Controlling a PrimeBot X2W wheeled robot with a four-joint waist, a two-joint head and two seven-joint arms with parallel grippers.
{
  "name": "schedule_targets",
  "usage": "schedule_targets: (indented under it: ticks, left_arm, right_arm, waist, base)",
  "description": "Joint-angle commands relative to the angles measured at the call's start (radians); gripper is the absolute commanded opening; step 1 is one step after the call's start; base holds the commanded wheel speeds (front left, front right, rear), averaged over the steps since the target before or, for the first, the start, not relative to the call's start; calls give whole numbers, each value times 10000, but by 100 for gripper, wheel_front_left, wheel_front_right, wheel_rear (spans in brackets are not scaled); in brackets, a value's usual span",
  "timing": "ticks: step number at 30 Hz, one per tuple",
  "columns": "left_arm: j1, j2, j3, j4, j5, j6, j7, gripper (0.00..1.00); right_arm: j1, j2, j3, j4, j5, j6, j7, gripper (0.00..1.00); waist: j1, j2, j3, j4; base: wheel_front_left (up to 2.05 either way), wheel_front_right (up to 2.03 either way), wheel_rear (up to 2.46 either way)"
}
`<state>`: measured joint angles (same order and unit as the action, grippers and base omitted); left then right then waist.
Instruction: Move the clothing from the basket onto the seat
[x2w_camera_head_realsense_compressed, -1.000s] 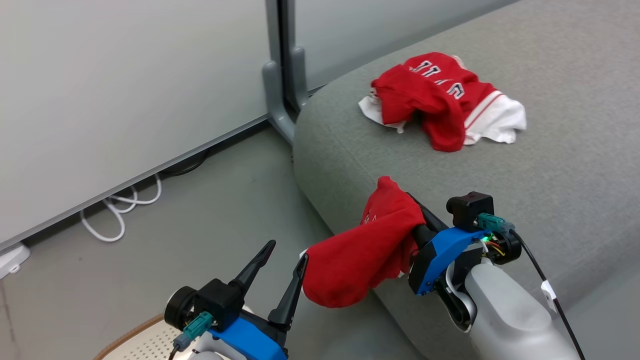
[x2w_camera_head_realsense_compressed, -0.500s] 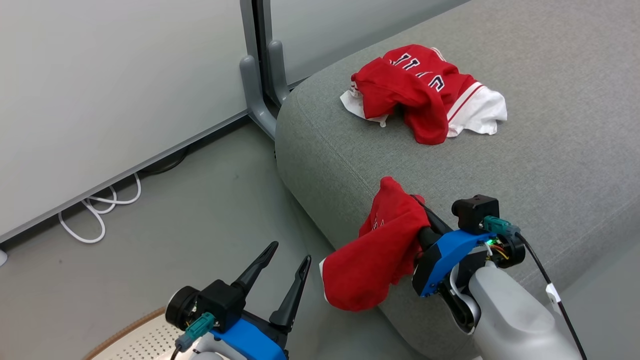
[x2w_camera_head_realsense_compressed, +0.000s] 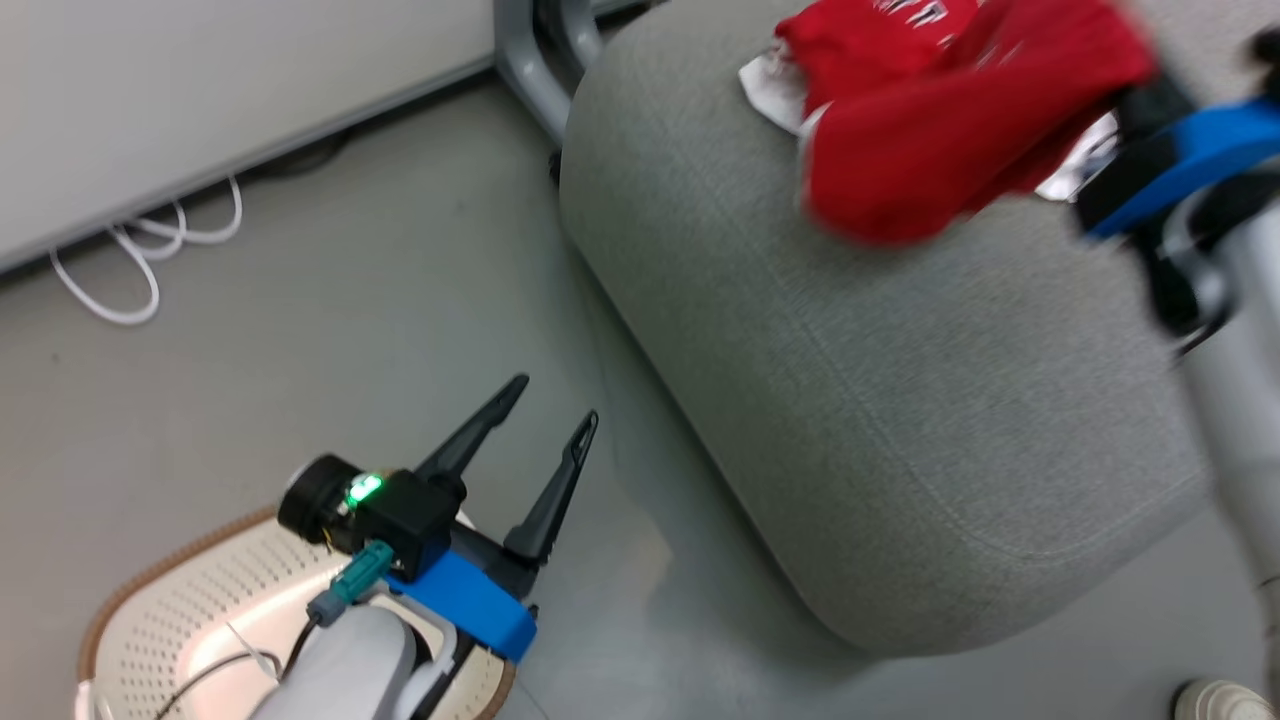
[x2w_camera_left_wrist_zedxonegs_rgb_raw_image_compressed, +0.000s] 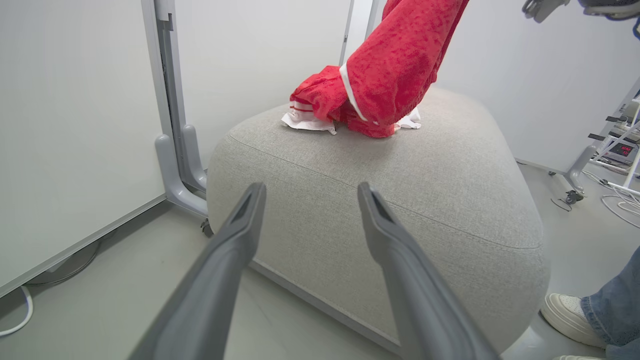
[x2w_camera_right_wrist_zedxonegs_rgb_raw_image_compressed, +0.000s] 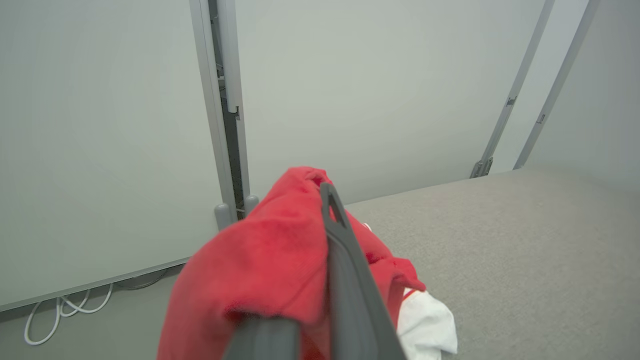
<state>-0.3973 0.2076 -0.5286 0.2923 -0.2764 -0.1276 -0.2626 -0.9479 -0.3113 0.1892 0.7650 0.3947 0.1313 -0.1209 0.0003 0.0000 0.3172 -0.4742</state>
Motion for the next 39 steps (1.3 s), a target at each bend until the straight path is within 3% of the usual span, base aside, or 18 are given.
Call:
schedule_targets:
  ticks: [1, 6, 8, 12, 16, 25, 26, 27, 33, 39]
  left_arm:
    - [-345, 223, -42, -116, 77, -41, -33, 100]
    - [-1221, 679, -128, -604, 272, -41, -32, 100]
    - [-1507, 832, -54, -844, 361, -36, -24, 100]
    - [-2060, 952, -29, -1374, 526, -24, 56, 100]
    - [-2516, 1001, -65, -1717, 647, -3, 160, 100]
    - [-2881, 897, -127, -1580, 611, -3, 90, 100]
    - [-2842, 878, -132, -1527, 599, -3, 73, 100]
    - [-2709, 846, -118, -1391, 560, 24, 46, 100]
    - [-2463, 642, -36, -1075, 376, 82, -18, 100]
    - [-1835, 129, 306, -781, 91, 86, -34, 100]
  right_arm:
    - [-487, -364, -390, -175, -195, -11, 76, 0]
    - [-1703, -1806, -2539, -646, -740, -11, 419, 0]
    - [-1975, -1995, -3451, -672, -1135, -9, 330, 0]
    - [-2146, -2009, -4645, -518, -1757, -11, 332, 0]
    - [-1775, -1837, -5213, -78, -2072, -11, 245, 0]
    - [-1601, -1421, -5559, 1049, -2371, -11, -440, 0]
    - [-1628, -1424, -5516, 1124, -2403, -11, -511, 13]
    - [-1657, -1336, -5372, 1301, -2376, -11, -595, 100]
    - [-1402, -1336, -4728, 1514, -2189, -11, -722, 100]
    - [-546, -1321, -3370, 1154, -1745, -11, -816, 100]
  waist:
    - [-3, 0, 1157, 473]
    - [-3, 0, 2697, 968]
    - [-3, 0, 3189, 1115]
    - [-3, 0, 4050, 1446]
    - [-3, 0, 4643, 1747]
    - [-3, 0, 4755, 1929]
    - [-3, 0, 4700, 1931]
    - [-3, 0, 4553, 1918]
    - [-3, 0, 4000, 1988]
    - [-3, 0, 2603, 2362]
  base:
    - [0, 0, 0]
    - [0, 0, 0]
    - [0, 0, 0]
    - [0, 0, 0]
    - [0, 0, 0]
    - [0, 0, 0]
    - [0, 0, 0]
    - [0, 0, 0]
    - [0, 0, 0]
    - [0, 0, 0]
